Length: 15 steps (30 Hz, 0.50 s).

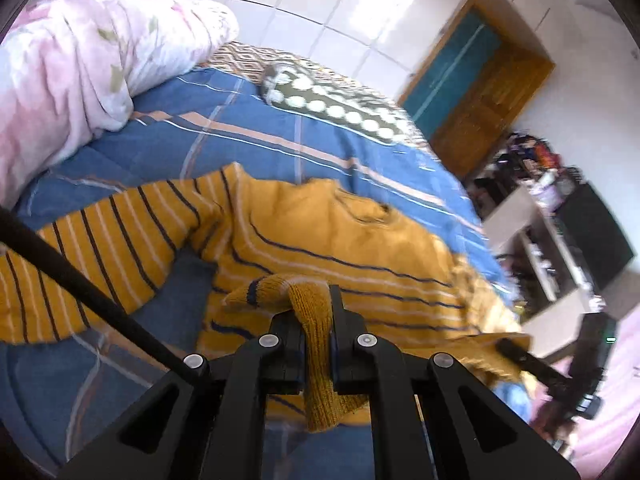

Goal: Fold small clothes

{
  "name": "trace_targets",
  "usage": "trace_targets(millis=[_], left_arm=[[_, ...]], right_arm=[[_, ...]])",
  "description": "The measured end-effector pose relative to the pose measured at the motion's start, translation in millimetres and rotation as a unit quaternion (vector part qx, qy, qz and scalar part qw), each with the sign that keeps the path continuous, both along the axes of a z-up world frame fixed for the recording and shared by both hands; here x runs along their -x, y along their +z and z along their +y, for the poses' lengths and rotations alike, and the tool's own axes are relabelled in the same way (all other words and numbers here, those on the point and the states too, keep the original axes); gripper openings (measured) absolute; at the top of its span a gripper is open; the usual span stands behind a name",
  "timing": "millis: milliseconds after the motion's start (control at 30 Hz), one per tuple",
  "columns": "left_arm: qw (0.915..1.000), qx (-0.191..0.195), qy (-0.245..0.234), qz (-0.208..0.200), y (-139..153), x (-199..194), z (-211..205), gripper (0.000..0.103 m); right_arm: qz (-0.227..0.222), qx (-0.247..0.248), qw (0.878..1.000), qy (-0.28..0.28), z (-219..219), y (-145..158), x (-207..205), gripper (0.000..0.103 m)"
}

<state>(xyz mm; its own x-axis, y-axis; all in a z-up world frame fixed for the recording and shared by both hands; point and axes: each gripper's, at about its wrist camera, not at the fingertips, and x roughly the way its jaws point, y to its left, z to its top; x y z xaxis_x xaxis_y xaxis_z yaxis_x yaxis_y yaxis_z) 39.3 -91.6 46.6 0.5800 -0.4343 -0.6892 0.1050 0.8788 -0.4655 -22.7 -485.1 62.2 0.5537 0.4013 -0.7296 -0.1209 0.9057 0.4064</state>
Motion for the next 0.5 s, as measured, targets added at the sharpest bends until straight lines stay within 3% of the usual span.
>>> trace_targets(millis=[133,267,500], left_arm=[[0.9993,0.023,-0.025,-0.013,7.0,65.0,15.3,0.008],[0.9996,0.011,-0.026,0.0,-8.7,131.7,26.1,0.01],[0.9956,-0.082,0.012,0.043,-46.1,198.5,38.4,0.015]], right_arm=[[0.003,-0.026,0.999,0.033,-5.1,4.8,54.9,0.009],[0.033,-0.057,0.996,0.055,-9.1,-6.2,119.3,0.009],[0.114,-0.041,0.991,0.055,2.6,-54.5,187.7,0.015]])
